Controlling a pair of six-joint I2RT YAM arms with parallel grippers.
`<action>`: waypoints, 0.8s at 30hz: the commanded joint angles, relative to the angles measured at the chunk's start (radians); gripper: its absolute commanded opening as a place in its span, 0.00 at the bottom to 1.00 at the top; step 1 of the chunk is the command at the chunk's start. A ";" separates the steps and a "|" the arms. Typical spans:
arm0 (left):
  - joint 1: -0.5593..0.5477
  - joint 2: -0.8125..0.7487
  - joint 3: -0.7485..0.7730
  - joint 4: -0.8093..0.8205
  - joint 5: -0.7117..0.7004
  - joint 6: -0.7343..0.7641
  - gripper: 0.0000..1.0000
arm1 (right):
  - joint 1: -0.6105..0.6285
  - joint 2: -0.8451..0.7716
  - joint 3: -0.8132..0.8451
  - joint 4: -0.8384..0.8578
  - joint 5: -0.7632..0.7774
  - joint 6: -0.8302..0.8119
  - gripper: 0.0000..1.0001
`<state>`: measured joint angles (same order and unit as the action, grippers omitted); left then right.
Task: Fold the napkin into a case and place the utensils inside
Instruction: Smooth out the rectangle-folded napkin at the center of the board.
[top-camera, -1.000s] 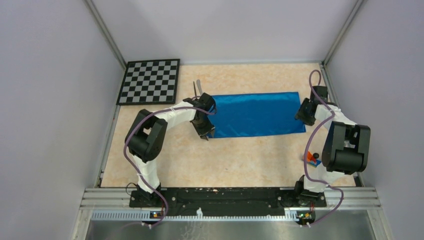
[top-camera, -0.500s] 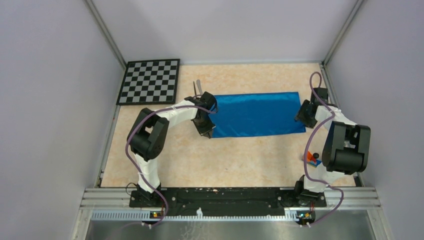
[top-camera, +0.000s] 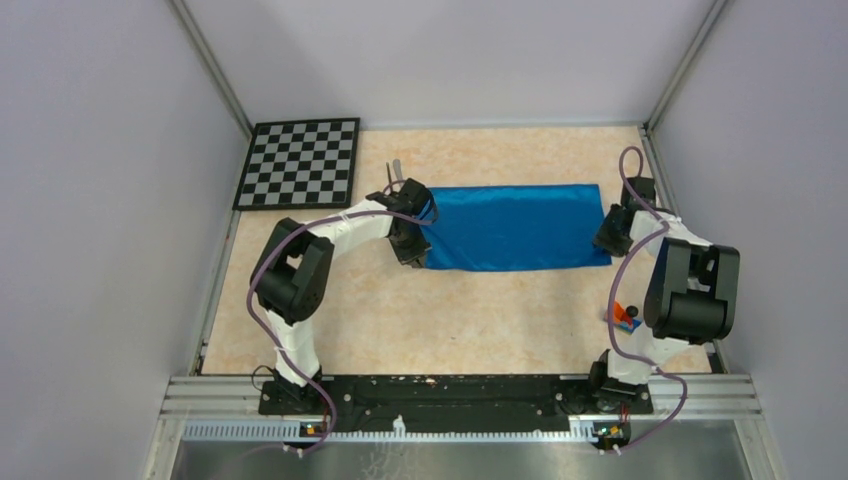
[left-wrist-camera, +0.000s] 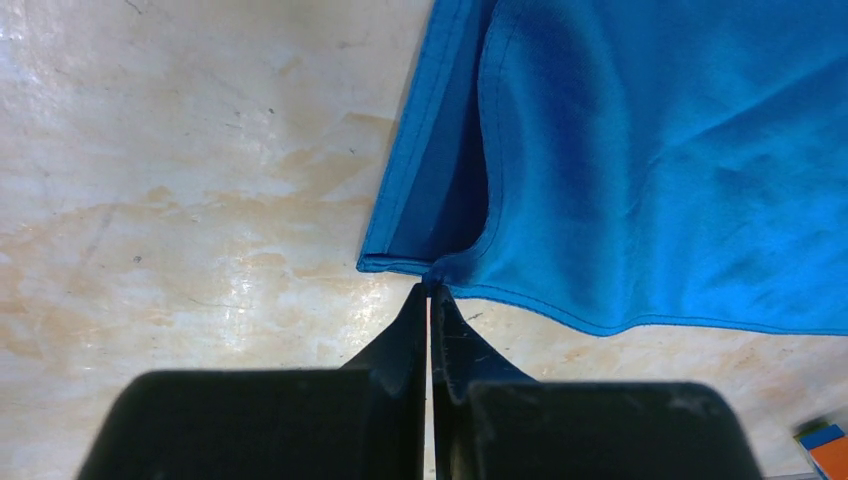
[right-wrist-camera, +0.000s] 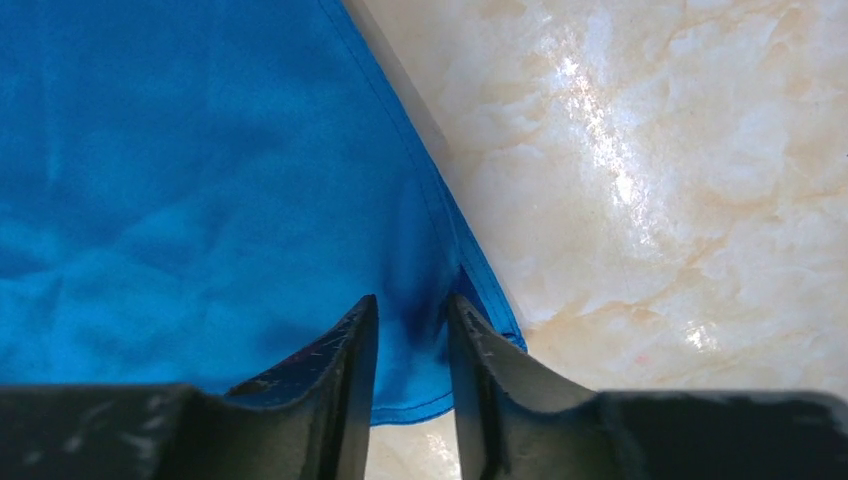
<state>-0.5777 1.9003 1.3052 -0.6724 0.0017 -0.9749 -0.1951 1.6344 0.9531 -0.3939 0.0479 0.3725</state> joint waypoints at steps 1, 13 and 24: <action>-0.003 -0.061 0.026 0.028 -0.007 0.039 0.00 | -0.009 0.019 0.007 0.020 -0.005 0.006 0.28; 0.032 -0.065 0.063 0.034 -0.021 0.107 0.00 | -0.009 -0.007 0.045 0.022 -0.019 -0.001 0.00; 0.064 -0.063 0.059 0.036 -0.015 0.143 0.00 | -0.009 -0.008 0.087 0.024 -0.033 -0.002 0.00</action>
<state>-0.5144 1.8797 1.3441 -0.6510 0.0013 -0.8570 -0.1951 1.6573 0.9840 -0.3889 0.0139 0.3767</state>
